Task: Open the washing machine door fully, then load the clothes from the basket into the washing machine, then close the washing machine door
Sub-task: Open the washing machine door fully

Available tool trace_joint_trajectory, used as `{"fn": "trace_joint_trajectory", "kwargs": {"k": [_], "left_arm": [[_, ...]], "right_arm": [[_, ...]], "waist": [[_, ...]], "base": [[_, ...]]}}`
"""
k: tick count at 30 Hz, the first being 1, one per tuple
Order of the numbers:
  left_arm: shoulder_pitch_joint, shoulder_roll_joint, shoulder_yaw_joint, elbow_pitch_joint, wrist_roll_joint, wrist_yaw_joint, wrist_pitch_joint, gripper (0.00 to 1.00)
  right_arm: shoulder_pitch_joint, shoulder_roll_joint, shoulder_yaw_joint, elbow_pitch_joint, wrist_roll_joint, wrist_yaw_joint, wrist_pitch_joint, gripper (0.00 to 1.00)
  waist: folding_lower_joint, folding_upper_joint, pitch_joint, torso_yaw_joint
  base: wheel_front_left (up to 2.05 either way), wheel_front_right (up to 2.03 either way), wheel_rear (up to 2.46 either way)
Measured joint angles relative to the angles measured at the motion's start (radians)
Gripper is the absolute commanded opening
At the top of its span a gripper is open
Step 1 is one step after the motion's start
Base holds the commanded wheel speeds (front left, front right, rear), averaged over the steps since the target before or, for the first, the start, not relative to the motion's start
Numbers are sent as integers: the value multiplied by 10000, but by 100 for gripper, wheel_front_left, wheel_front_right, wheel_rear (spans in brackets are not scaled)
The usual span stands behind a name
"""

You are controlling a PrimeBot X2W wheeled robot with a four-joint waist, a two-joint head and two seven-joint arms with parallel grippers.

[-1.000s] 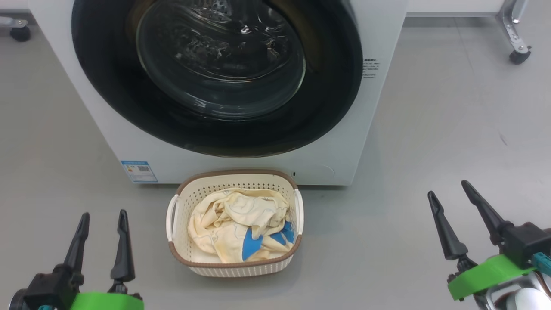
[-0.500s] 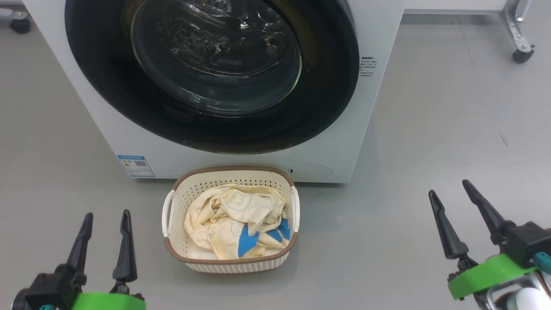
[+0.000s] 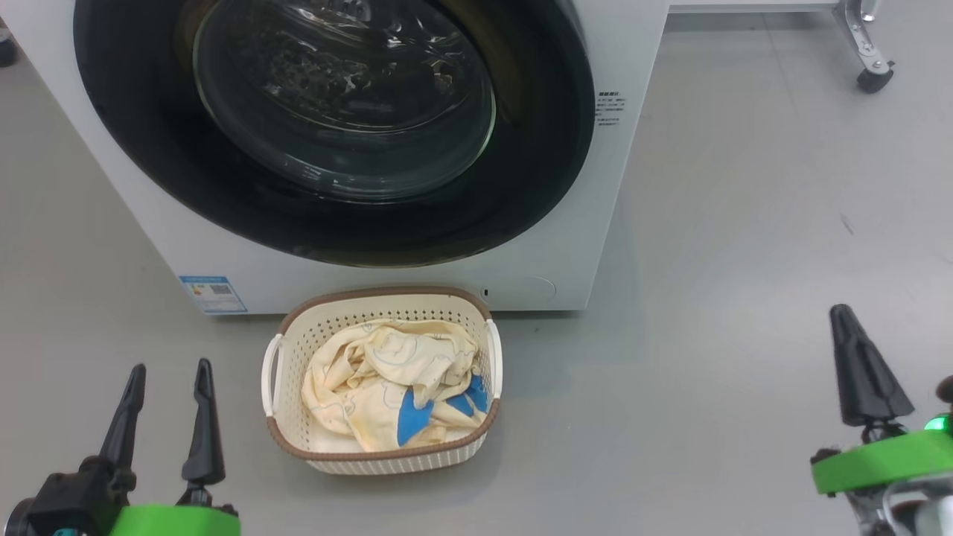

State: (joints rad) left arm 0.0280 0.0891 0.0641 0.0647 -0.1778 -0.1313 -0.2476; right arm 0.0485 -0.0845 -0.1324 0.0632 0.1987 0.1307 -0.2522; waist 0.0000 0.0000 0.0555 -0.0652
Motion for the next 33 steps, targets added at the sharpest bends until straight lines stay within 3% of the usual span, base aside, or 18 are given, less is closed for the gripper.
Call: {"fn": "trace_joint_trajectory", "kwargs": {"k": [9,10,17,23,25,33], "left_arm": [[216,100,153,-236,0,0,0,100],[216,100,153,-236,0,0,0,100],[207,209,265,-408,2,0,0,100],[213,224,416,-688,19,0,0,100],[244,303,642,-798,19,0,0,100],[352,353,779,-1104,19,0,0,100]], "right_arm": [[-1033,-307,-1434,1018,3866,0,-2,0],[-1033,-307,-1434,1018,3866,0,-2,0],[-2040,-1312,-1613,2219,7267,0,-2,0],[-2879,-2251,-1308,2897,9392,0,-33,0],[-3332,-2750,-754,3139,10759,0,105,0],[-4566,-3335,194,3160,12730,0,1373,0]], "waist": [[0,0,371,-134],[0,0,371,-134],[0,0,851,-63],[0,0,1224,31],[0,0,1422,112],[0,0,1891,375]], "base": [[0,0,0],[0,0,0],[0,0,0],[0,0,0],[0,0,0],[0,0,0]]}}
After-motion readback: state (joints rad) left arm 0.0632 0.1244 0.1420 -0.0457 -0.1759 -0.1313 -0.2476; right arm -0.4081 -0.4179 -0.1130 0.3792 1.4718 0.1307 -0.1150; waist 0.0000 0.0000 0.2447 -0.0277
